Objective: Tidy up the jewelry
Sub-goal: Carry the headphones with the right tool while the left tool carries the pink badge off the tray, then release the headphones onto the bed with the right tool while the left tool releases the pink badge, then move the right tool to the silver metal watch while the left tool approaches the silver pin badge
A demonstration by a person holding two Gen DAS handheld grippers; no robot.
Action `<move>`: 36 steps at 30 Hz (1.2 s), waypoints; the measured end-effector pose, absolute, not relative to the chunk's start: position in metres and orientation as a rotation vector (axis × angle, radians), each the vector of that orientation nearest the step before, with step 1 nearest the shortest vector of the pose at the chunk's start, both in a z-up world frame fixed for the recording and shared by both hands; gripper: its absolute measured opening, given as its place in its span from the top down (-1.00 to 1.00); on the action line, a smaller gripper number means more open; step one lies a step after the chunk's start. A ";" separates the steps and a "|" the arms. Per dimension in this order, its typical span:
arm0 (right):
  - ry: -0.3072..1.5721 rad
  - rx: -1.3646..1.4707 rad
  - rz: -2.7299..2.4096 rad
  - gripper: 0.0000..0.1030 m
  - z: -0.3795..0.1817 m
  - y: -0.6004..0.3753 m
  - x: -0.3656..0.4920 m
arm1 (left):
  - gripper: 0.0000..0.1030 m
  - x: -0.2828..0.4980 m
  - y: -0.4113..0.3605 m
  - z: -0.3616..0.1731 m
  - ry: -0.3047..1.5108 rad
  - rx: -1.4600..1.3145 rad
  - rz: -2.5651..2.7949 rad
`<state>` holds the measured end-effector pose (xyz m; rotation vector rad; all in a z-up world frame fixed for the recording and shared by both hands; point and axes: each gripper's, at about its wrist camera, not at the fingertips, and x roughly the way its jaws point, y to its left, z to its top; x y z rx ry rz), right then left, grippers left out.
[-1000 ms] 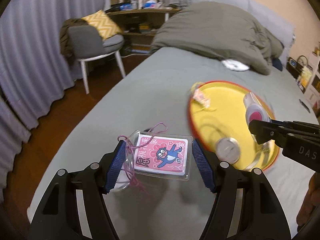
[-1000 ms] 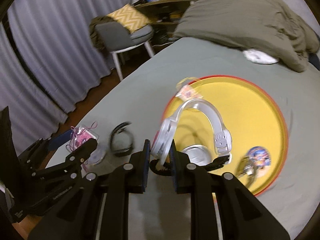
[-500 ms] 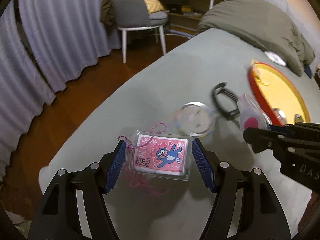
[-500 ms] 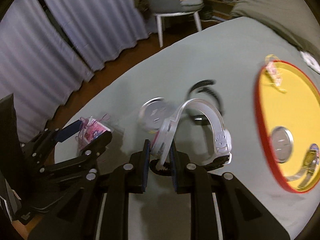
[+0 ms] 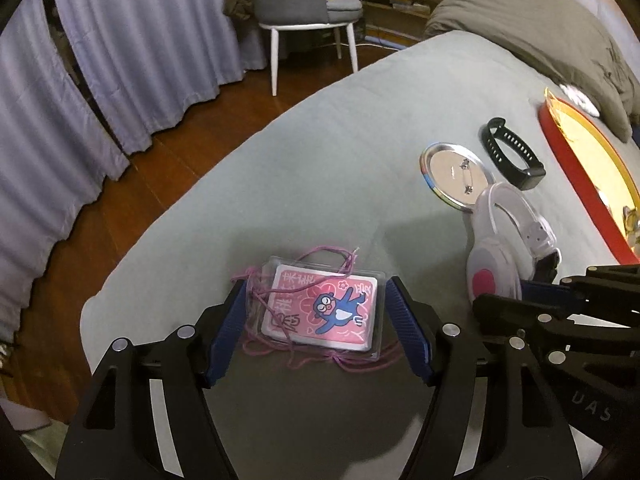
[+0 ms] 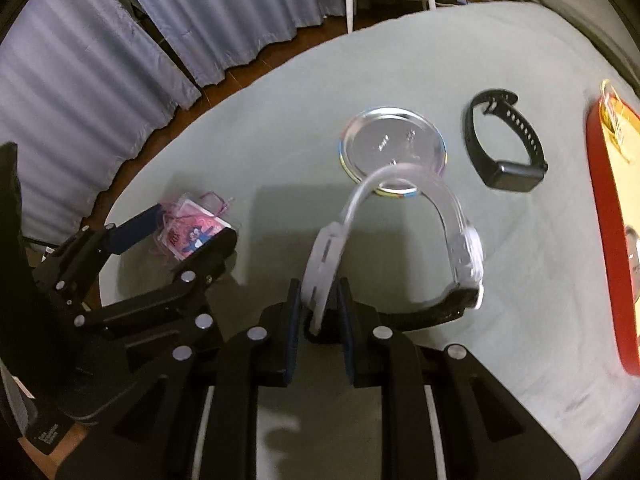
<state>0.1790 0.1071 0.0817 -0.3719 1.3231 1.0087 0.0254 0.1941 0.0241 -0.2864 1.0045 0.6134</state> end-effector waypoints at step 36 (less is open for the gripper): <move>1.231 0.117 0.478 -0.09 0.129 -0.156 0.357 | -0.83 0.218 0.029 0.078 0.993 -0.132 0.223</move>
